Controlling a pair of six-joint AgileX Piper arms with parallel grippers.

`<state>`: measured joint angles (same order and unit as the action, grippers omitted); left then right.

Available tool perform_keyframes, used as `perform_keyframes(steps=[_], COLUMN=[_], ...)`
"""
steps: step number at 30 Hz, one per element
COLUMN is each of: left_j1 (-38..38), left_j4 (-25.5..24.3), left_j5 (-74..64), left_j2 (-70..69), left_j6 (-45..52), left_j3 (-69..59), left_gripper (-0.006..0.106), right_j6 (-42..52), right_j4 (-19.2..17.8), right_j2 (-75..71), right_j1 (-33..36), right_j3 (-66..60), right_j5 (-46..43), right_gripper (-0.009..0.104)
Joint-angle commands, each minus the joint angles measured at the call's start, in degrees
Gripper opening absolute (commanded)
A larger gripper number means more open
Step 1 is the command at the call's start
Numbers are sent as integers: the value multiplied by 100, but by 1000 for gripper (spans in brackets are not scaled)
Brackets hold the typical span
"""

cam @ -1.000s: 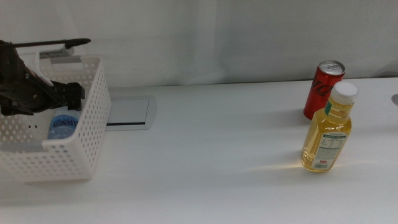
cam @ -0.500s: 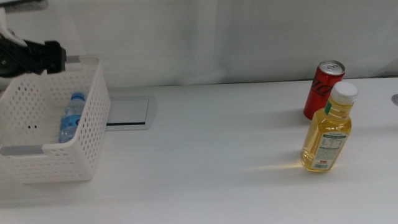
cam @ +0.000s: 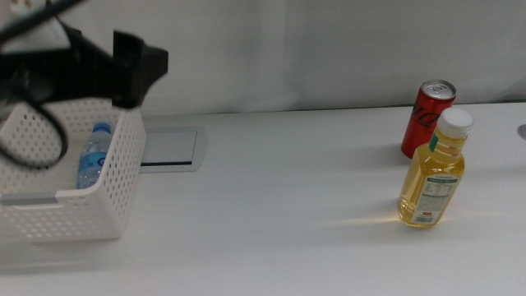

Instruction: Use arms to grab the bottles and put them into the dustbin to the left of the table.

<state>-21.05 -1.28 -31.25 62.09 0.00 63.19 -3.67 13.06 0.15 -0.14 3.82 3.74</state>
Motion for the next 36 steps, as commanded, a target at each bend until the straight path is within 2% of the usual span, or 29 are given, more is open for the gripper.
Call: perform_keyframes(steps=[1,4,9,14,16,18,21,24,26,28,32,36], left_j1=[-319,-537,-628,-628,-628,-628,-628,-628,-628,-628,-628,-628], left_j4=[22,22,22,22,22,22,22,22,22,22,22,22], left_j5=[58,33,69,81,68,96,136,123,123,123,123,123], left_j2=[-422,-854,-1454,-1689,-1700,-1700,-1700,-1700,-1700,-1700,-1677,-1667], left_j6=[0,43,42,42,42,0,0,0,0,0,0,0], left_j3=[-376,-777,-1384,-1737,-1794,-1794,-1794,-1794,-1794,-1794,-1794,-1794], left_gripper=[90,90,90,90,90,90,90,90,90,90,90,90], right_j6=[49,60,290,631,879,991,1764,2460,2783,2825,2782,2767], right_j4=[332,480,295,392,627,1079,1552,2181,2313,2258,1895,1852], right_j2=[-160,-8,698,1665,2089,2492,3009,3510,3686,3803,4051,4474], right_j1=[-47,-47,-47,-47,-47,-47,-36,-25,22,141,473,890], right_j3=[172,586,1474,2044,2156,2226,2292,2292,2292,2292,2292,2292], right_j5=[250,844,1898,2071,2034,2033,2354,2488,2499,2460,2316,2048], right_gripper=[103,103,99,99,99,99,99,99,99,99,99,99])
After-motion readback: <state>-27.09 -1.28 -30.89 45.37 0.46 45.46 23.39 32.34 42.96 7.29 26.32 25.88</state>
